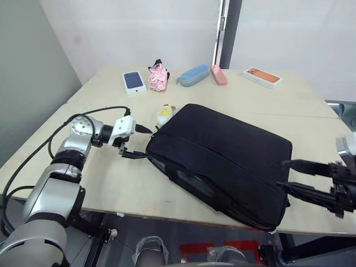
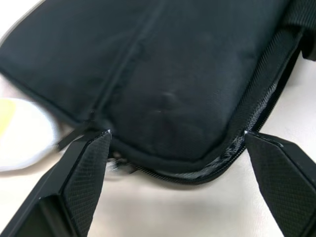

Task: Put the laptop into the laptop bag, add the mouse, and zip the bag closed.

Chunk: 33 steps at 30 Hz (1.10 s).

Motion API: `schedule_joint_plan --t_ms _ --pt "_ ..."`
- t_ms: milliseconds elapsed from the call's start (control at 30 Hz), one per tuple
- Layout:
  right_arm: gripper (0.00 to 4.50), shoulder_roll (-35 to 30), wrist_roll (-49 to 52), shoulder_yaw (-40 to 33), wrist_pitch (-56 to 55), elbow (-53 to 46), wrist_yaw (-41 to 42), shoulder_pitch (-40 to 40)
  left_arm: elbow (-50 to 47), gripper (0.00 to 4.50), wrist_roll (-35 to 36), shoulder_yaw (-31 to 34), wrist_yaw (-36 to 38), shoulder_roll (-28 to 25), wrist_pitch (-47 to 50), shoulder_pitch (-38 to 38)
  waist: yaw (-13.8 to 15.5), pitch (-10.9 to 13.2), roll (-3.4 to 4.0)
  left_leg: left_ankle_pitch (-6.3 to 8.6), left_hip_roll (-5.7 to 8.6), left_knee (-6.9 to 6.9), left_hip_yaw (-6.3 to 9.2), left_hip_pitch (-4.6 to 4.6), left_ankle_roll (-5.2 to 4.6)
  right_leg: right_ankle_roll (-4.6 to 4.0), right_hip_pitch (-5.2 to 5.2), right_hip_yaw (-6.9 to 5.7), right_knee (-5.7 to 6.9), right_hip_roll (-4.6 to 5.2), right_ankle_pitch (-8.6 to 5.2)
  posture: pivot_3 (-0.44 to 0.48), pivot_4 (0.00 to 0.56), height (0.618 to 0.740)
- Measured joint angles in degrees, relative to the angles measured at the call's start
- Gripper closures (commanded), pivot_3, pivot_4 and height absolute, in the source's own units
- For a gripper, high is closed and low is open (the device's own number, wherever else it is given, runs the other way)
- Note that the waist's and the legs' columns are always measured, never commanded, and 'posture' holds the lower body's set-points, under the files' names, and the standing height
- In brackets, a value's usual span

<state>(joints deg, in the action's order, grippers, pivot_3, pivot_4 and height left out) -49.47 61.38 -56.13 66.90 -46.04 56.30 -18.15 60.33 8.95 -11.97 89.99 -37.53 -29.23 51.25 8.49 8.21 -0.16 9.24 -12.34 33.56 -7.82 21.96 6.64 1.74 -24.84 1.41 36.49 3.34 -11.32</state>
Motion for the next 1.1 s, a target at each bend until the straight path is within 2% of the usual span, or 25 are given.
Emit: schedule_joint_plan --t_ms 133,167,267,567,700,833,967,1100 --pt "0.84 1.8 1.7 -4.5 -1.1 0.0 -1.2 -6.9 3.4 0.0 -0.9 -1.0 0.0 1.5 -1.9 1.5 0.4 0.0 -0.02 0.01 0.04 0.0 0.06 0.04 -0.01 0.03 0.0 -0.07 -0.07 0.06 -0.02 0.0 0.15 0.74" --pt "0.81 2.0 1.9 -5.1 -1.6 0.1 -1.3 -7.8 4.1 0.26 -1.1 -1.0 0.0 1.7 -2.3 2.0 0.4 0.0 -0.02 0.01 0.04 -0.01 0.07 0.05 -0.01 0.03 0.01 -0.08 -0.11 0.06 -0.02 0.0 0.15 0.74" --pt "0.8 2.4 3.2 -6.8 -3.1 0.1 -1.8 -10.3 6.3 1.14 -2.8 -0.9 0.0 3.5 -3.4 3.7 0.5 0.0 -0.02 0.01 0.06 -0.03 0.09 0.06 -0.01 0.06 0.02 -0.1 -0.14 0.08 -0.03 0.0 0.15 0.74" --pt "0.8 2.0 10.1 -10.6 -6.8 -1.9 -5.9 -15.3 7.7 4.37 -3.0 -0.3 0.1 5.6 -2.7 4.6 0.7 0.0 -0.03 0.01 0.07 -0.18 0.14 0.07 -0.01 0.09 0.05 -0.17 -0.32 0.08 -0.04 0.0 0.15 0.74" --pt "0.8 2.0 12.8 -11.0 -8.8 -5.8 -7.3 -20.0 7.7 4.44 -3.0 -0.4 0.1 5.6 -2.3 4.9 0.7 0.0 -0.02 0.02 0.08 -0.26 0.16 0.07 0.0 0.16 0.06 -0.19 -0.37 0.08 -0.08 0.0 0.15 0.74" --pt "0.8 1.9 5.6 -8.4 -10.9 -9.8 -7.1 -24.7 7.5 4.44 -3.0 -0.7 0.1 5.3 -1.5 4.8 0.5 0.0 -0.04 0.03 0.1 -0.29 0.17 0.08 0.01 0.22 0.07 -0.19 -0.43 0.11 -0.12 0.0 0.15 0.74" --pt "0.8 -0.6 -5.6 3.2 -14.9 -12.5 -10.6 -25.8 4.8 4.44 -2.0 -1.9 0.2 4.2 -0.1 4.4 0.2 0.0 -0.04 0.02 0.12 -0.3 0.2 0.06 0.03 0.25 0.08 -0.2 -0.38 0.12 -0.12 0.0 0.15 0.74" --pt "0.8 -3.9 -20.1 18.2 -20.5 -13.1 -15.3 -26.0 -0.7 4.44 1.4 -3.2 0.2 2.2 2.5 2.1 -0.1 0.0 -0.03 0.03 0.13 -0.38 0.2 0.08 0.08 0.28 0.05 -0.2 -0.41 0.11 -0.14 0.0 0.15 0.74"
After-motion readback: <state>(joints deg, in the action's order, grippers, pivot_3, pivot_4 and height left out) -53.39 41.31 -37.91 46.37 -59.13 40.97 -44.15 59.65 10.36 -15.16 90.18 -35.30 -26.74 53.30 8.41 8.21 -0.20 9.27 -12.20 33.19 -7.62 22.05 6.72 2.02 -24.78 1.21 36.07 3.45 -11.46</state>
